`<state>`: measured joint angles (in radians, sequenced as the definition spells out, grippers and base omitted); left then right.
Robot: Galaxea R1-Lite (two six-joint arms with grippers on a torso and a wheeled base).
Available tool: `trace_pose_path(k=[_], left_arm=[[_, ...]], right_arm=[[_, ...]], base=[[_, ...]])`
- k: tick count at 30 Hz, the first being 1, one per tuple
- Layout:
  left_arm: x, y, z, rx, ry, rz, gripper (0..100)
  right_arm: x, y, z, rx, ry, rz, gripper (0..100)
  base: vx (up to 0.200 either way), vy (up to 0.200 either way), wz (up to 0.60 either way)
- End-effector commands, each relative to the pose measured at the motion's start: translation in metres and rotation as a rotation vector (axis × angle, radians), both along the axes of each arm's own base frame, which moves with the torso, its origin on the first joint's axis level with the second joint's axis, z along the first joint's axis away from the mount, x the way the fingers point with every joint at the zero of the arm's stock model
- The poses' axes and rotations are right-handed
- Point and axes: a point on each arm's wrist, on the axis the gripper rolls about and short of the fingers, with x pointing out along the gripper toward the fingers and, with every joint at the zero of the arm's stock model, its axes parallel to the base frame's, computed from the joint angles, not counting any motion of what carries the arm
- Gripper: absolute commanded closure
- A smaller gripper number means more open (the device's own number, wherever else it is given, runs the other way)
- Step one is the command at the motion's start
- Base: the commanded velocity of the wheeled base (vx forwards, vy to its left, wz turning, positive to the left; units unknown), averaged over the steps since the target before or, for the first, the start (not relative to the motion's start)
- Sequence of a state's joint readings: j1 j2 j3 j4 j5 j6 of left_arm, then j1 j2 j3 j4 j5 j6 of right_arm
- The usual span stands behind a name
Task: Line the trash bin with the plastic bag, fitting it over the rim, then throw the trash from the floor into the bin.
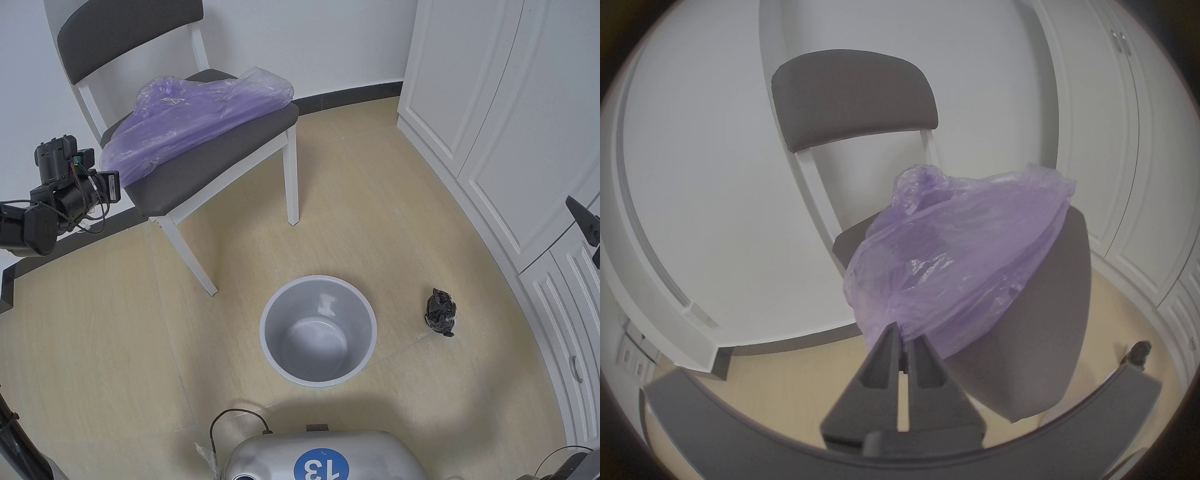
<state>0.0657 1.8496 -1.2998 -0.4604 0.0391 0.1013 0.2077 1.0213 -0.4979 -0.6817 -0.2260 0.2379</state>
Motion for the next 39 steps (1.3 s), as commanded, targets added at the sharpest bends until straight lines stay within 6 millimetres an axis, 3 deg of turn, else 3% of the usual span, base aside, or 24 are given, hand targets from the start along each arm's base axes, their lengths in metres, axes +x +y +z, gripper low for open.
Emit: trace_pose_path(k=[1,13,15,21,27,32,39], left_arm=[[-0.018,-0.014,0.022,-0.058,-0.057,-0.052,100],[-0.069,-0.054,0.071,-0.081,-0.17,-0.202,100],[-0.094,-0.068,0.09,-0.082,-0.178,-0.259,100],[-0.135,-0.088,0.125,-0.049,-0.164,-0.365,100],[-0.162,-0.096,0.153,0.01,-0.143,-0.422,100],[-0.182,-0.103,0.164,0.074,-0.157,-0.475,100],[-0.208,-0.111,0.169,0.133,-0.161,-0.542,100]], right_arm=[[0.025,0.012,-0.018,0.005,0.066,-0.004,0],[0.044,0.048,-0.047,-0.006,0.127,0.045,0],[0.05,0.062,-0.054,0.007,0.14,0.075,0],[0.067,0.086,-0.057,0.036,0.114,0.121,0],[0.084,0.105,-0.058,0.027,0.12,0.15,0],[0.09,0.115,-0.068,0.011,0.15,0.17,0],[0.1,0.125,-0.065,0.024,0.137,0.182,0]], base=[[0.0,0.0,0.0],[0.0,0.0,0.0],[0.0,0.0,0.0],[0.0,0.0,0.0],[0.0,0.0,0.0],[0.0,0.0,0.0],[0.0,0.0,0.0]])
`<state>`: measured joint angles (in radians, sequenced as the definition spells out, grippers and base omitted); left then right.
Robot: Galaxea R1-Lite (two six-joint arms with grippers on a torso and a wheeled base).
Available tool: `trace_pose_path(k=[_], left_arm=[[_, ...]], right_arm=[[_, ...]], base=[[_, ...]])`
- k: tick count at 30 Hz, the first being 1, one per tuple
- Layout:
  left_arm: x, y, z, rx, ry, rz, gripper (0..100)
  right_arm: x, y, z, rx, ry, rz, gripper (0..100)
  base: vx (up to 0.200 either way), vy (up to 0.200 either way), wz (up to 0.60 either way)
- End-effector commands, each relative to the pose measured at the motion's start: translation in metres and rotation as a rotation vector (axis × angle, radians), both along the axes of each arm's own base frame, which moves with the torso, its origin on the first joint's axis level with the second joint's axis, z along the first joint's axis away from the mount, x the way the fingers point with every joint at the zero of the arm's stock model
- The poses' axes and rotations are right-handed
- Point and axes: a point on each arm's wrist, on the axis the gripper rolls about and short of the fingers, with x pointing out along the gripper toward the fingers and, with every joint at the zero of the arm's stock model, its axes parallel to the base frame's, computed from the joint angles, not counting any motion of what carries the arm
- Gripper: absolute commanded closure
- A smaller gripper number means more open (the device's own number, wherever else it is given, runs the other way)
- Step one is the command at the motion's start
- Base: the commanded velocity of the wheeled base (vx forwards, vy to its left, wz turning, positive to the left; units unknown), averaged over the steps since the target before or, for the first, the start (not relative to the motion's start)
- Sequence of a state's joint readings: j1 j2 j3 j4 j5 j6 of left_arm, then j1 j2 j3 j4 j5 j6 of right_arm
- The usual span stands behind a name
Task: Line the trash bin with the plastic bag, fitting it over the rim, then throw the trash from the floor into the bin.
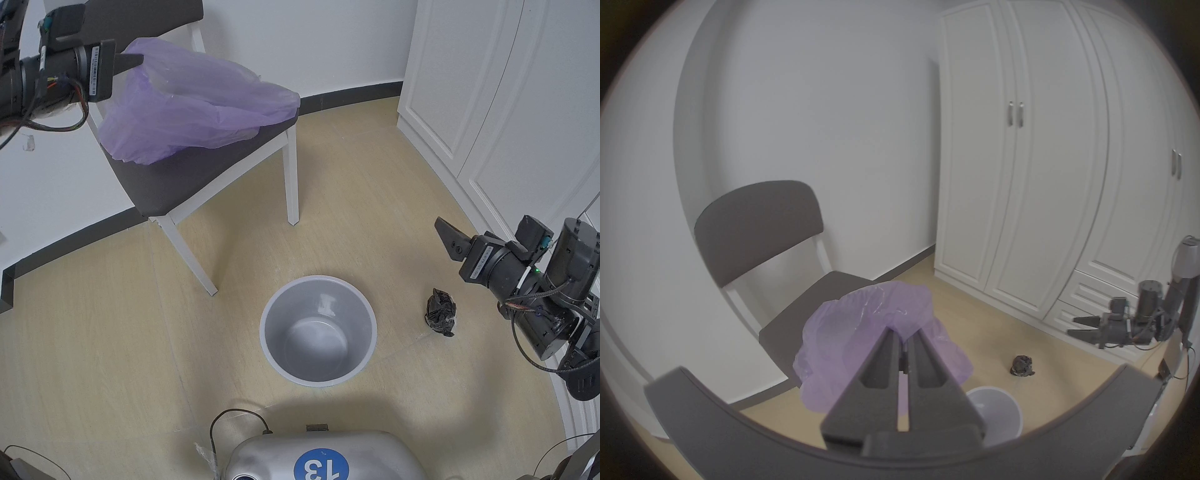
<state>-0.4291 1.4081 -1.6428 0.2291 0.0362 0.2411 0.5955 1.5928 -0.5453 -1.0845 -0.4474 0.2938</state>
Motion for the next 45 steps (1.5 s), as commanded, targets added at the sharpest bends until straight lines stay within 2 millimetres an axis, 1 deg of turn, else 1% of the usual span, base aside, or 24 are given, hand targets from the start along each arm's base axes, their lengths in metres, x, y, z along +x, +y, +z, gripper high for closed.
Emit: trace_pose_path(k=[1,3,4,6,9,14,16,18,20,23,27,30,34,41,45], left_arm=[[-0.029,-0.001,0.011,0.021,-0.059,-0.051,100],[-0.033,-0.001,0.013,0.034,-0.073,-0.061,100],[-0.037,-0.003,0.014,0.04,-0.083,-0.071,100],[-0.04,-0.004,0.015,0.043,-0.091,-0.078,100],[-0.046,-0.001,0.016,0.04,-0.098,-0.077,100],[-0.059,0.0,0.015,0.046,-0.083,-0.115,100],[-0.062,0.001,0.015,0.048,-0.077,-0.125,100],[-0.064,0.001,0.015,0.047,-0.078,-0.132,100],[-0.065,-0.001,0.016,0.045,-0.081,-0.141,100],[-0.066,-0.001,0.016,0.043,-0.083,-0.147,100],[-0.067,-0.003,0.016,0.043,-0.082,-0.15,100],[-0.067,-0.003,0.016,0.04,-0.081,-0.15,100],[-0.071,0.001,0.017,0.03,-0.086,-0.15,100],[-0.077,0.0,0.018,0.024,-0.094,-0.178,100],[-0.079,0.001,0.019,0.02,-0.099,-0.182,100]], right_arm=[[0.015,0.013,-0.009,-0.002,0.026,0.013,0],[0.019,0.018,-0.014,0.009,0.042,0.017,0],[0.026,0.024,-0.016,0.035,0.045,0.018,0],[0.037,0.032,-0.013,0.097,0.029,0.014,0],[0.049,0.04,-0.008,0.148,0.014,0.005,0],[0.064,0.048,-0.001,0.181,-0.017,0.009,0],[0.067,0.052,-0.001,0.182,-0.019,0.011,0],[0.068,0.053,-0.002,0.182,-0.014,0.015,0],[0.066,0.055,-0.009,0.182,0.037,0.048,0],[0.062,0.054,-0.013,0.2,0.112,0.09,0],[0.049,0.048,-0.005,0.225,0.193,0.189,0],[0.053,0.045,-0.001,0.256,0.193,0.189,0],[0.055,0.042,-0.003,0.255,0.205,0.192,0],[0.053,0.046,-0.008,0.245,0.236,0.258,0],[0.058,0.051,-0.013,0.239,0.252,0.281,0]], base=[[0.0,0.0,0.0],[0.0,0.0,0.0],[0.0,0.0,0.0],[0.0,0.0,0.0],[0.0,0.0,0.0],[0.0,0.0,0.0],[0.0,0.0,0.0],[0.0,0.0,0.0],[0.0,0.0,0.0],[0.0,0.0,0.0],[0.0,0.0,0.0],[0.0,0.0,0.0],[0.0,0.0,0.0],[0.0,0.0,0.0],[0.0,0.0,0.0]])
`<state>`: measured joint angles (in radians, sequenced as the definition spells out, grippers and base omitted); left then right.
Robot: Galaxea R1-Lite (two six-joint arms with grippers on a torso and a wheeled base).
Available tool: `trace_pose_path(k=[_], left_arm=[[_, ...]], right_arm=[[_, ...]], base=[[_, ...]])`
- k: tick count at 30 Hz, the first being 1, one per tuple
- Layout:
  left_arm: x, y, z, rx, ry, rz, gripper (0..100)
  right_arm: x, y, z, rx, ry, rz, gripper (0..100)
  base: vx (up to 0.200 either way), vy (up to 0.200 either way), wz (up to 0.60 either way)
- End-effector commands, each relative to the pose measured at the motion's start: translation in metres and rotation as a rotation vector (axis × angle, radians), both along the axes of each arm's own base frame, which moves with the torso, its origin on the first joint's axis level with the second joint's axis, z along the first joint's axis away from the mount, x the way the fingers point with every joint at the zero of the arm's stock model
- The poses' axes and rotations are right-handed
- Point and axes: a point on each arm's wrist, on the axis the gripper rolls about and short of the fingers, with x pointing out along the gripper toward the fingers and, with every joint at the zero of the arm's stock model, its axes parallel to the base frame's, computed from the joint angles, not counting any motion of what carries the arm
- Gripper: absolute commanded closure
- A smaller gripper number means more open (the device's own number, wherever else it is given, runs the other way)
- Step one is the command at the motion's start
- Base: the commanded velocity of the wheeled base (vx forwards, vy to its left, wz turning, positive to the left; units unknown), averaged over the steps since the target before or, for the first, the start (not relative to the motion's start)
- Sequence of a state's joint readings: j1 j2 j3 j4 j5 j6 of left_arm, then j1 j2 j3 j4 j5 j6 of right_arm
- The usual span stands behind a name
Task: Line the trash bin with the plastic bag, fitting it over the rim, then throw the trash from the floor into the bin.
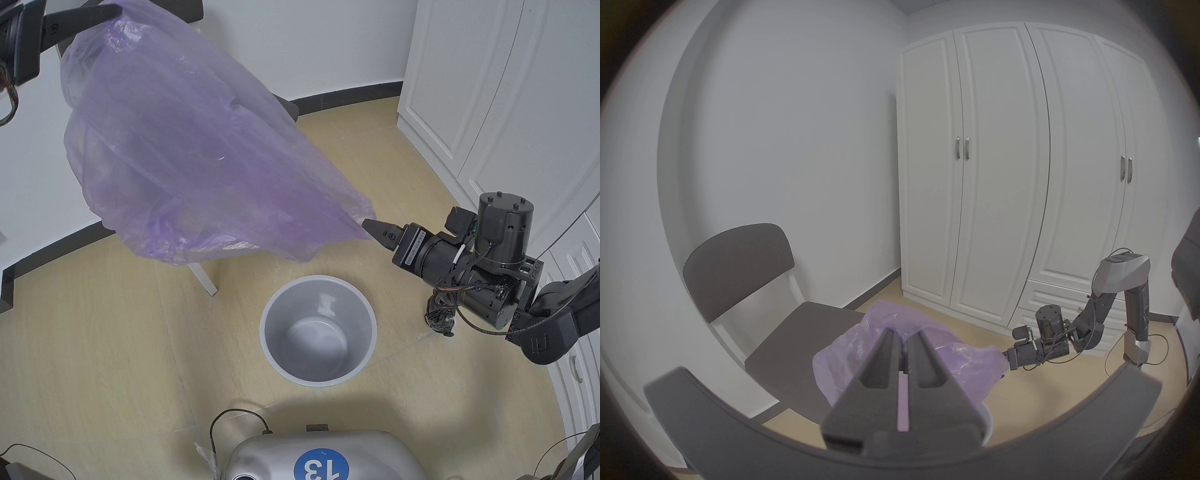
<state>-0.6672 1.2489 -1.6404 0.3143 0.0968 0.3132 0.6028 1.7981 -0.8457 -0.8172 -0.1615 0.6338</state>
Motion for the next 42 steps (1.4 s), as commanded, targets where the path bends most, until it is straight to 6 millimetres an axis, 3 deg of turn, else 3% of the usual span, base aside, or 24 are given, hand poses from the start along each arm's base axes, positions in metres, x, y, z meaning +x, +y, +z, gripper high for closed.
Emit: trace_pose_path(k=[1,7,22,42], left_arm=[[-0.004,0.001,0.001,-0.005,-0.009,-0.017,100],[-0.008,-0.003,0.002,-0.011,-0.014,-0.054,100],[-0.018,-0.002,0.006,-0.02,-0.032,-0.102,100],[-0.018,-0.002,0.005,-0.023,-0.031,-0.103,100]], right_arm=[[0.004,0.004,-0.004,-0.002,0.006,0.014,0],[0.009,0.01,-0.009,0.018,0.03,0.106,0],[0.042,0.033,-0.022,0.061,0.042,0.117,0],[0.039,0.035,-0.02,0.15,0.053,0.232,0]], base=[[0.0,0.0,0.0],[0.0,0.0,0.0],[0.0,0.0,0.0],[0.0,0.0,0.0]])
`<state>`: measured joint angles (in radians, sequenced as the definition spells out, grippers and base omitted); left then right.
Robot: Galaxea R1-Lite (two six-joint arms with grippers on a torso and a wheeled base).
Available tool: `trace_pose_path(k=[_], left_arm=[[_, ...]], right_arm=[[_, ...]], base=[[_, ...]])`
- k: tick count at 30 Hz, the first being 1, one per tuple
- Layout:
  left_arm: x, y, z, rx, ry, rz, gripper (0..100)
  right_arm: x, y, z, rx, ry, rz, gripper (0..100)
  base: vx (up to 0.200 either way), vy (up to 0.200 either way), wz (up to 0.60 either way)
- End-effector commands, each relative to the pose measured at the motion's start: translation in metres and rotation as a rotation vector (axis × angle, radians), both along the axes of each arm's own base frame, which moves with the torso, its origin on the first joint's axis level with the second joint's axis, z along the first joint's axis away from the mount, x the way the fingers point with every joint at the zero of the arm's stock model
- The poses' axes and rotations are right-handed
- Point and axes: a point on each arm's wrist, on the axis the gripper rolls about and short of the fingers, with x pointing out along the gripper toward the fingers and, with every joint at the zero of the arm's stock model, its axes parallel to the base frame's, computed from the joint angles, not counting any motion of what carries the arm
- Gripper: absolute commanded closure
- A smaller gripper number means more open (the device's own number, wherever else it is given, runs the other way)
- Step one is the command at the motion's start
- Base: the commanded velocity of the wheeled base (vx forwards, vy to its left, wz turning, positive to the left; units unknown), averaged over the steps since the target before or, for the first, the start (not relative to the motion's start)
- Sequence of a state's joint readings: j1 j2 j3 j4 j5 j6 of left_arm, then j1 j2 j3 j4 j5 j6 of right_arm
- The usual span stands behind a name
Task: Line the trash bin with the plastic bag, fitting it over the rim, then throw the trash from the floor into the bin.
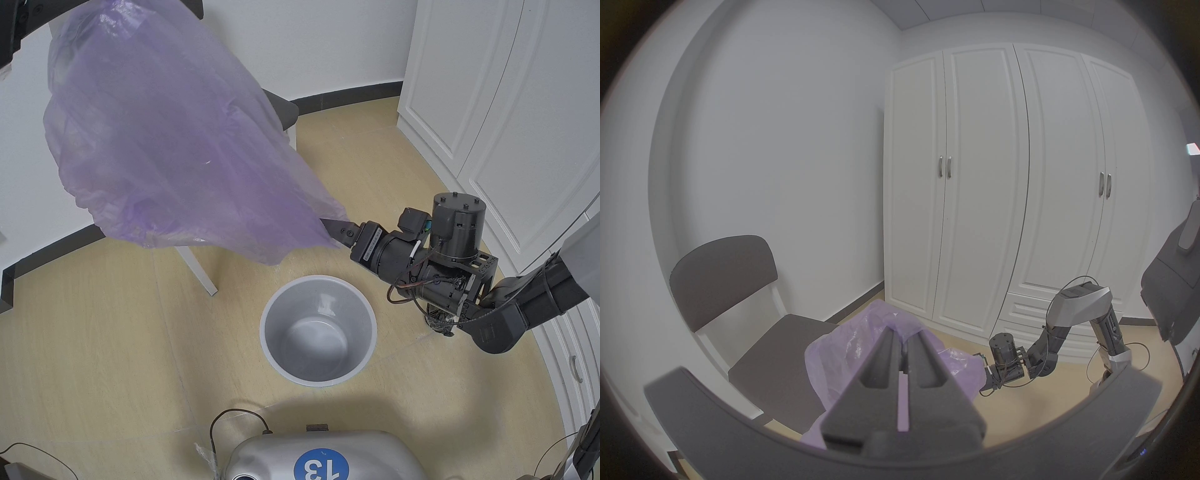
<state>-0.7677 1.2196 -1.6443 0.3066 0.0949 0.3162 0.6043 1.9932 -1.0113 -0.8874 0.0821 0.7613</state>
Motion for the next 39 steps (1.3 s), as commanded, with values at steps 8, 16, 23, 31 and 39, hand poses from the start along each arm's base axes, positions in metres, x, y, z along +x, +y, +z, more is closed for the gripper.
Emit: trace_pose_path(k=[8,16,23,31,39], left_arm=[[0.0,0.0,-0.005,0.007,0.014,-0.003,100],[0.002,-0.001,-0.008,0.014,0.024,0.003,100],[0.007,-0.001,-0.026,0.057,0.074,0.065,100],[0.016,0.017,-0.061,0.113,0.177,0.281,100],[-0.004,0.036,-0.119,0.104,0.299,0.26,100]], right_arm=[[-0.01,0.003,-0.003,-0.012,0.013,0.023,100],[-0.019,-0.002,0.002,-0.023,0.001,0.02,100],[-0.041,-0.017,0.013,-0.077,-0.047,0.01,100],[-0.081,-0.038,0.011,-0.241,-0.103,-0.071,100],[-0.112,-0.058,0.013,-0.303,-0.132,-0.15,100]], base=[[0.0,0.0,0.0],[0.0,0.0,0.0],[0.0,0.0,0.0],[0.0,0.0,0.0],[0.0,0.0,0.0]])
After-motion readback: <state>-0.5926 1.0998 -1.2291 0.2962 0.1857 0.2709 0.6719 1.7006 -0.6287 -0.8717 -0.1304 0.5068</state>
